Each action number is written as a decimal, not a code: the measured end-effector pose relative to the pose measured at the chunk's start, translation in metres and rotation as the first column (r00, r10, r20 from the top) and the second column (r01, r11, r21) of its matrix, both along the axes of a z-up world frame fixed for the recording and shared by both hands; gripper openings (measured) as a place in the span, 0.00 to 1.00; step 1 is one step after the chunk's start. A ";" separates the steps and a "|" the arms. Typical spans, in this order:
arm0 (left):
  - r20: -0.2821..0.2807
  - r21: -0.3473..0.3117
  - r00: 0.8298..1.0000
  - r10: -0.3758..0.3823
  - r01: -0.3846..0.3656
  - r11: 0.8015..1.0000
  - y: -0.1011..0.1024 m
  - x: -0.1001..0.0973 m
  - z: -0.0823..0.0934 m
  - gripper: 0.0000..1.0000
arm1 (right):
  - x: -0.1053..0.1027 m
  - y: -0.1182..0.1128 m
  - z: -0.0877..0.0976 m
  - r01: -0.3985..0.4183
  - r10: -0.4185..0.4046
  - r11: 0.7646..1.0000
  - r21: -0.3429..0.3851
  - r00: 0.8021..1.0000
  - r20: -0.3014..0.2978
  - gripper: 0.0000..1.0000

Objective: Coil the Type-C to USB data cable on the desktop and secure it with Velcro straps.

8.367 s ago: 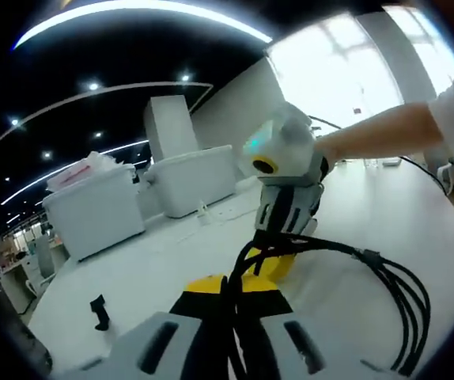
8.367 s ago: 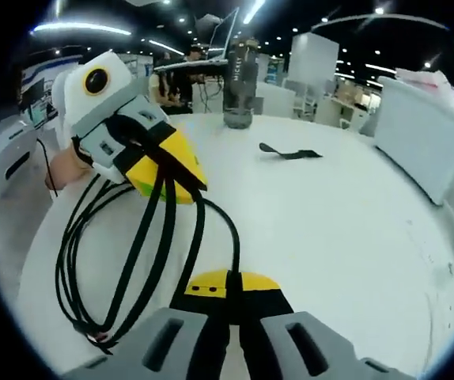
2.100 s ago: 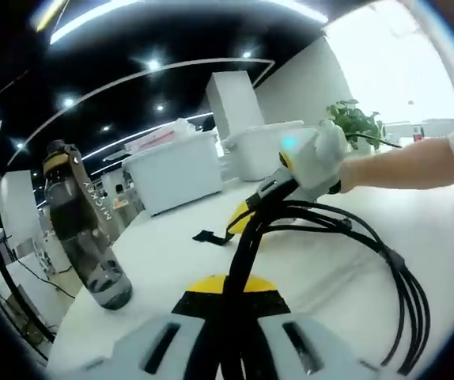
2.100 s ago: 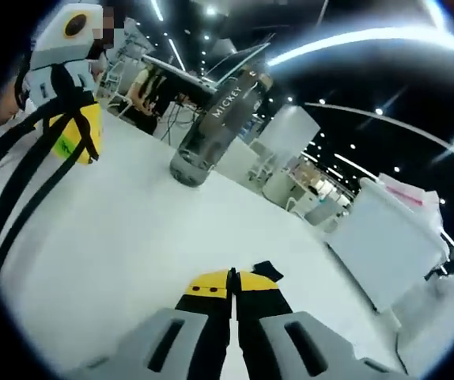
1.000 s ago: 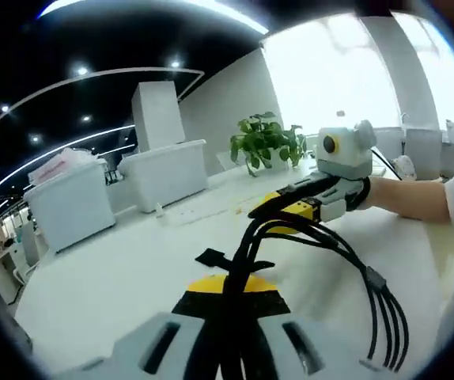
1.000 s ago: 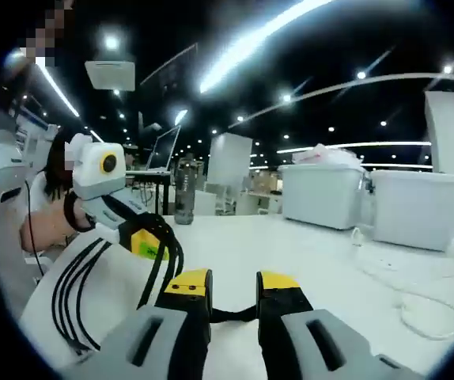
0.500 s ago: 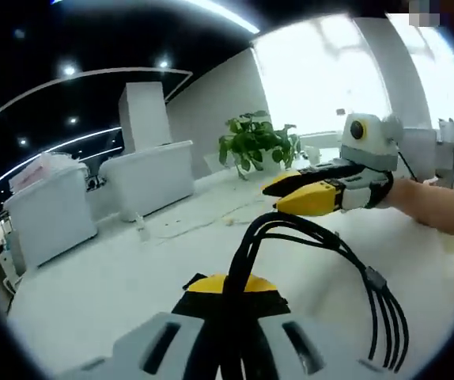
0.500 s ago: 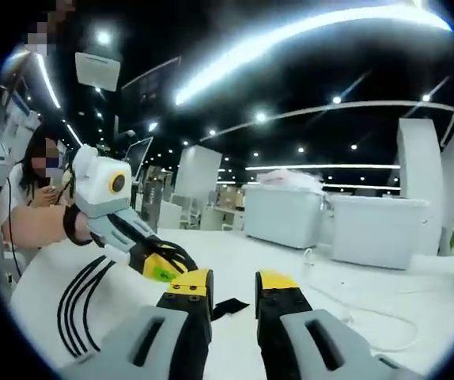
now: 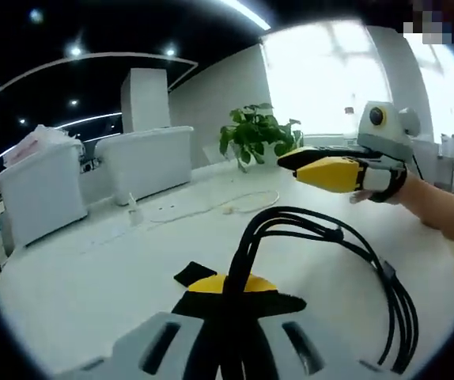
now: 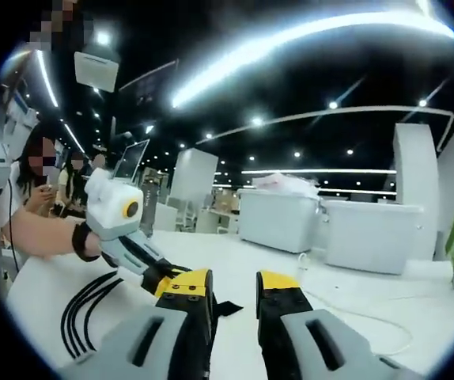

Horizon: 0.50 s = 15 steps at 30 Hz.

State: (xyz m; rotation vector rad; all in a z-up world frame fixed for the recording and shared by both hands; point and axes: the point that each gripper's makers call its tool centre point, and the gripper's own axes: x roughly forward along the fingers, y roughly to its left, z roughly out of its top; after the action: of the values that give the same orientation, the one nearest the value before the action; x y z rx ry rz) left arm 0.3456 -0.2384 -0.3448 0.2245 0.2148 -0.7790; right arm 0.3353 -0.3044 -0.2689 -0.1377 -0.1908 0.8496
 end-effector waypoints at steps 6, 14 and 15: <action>0.022 0.045 1.000 -0.017 0.016 0.999 -0.005 0.000 -0.008 0.09 | 0.001 -0.002 0.000 0.006 -0.006 1.000 0.004 1.000 -0.002 0.22; -0.016 -0.105 1.000 0.006 -0.007 0.994 0.002 0.000 0.008 0.32 | 0.001 -0.002 -0.002 0.005 -0.005 1.000 -0.011 1.000 0.001 0.22; -0.014 -0.112 1.000 0.008 -0.010 0.994 0.003 0.000 0.009 0.32 | 0.001 -0.002 -0.003 0.004 -0.004 1.000 -0.008 1.000 -0.003 0.22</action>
State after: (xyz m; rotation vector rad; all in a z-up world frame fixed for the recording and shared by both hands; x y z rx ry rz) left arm 0.3451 -0.2356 -0.3356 0.1117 0.1840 -0.7811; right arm 0.3365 -0.3060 -0.2716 -0.1445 -0.1845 0.8471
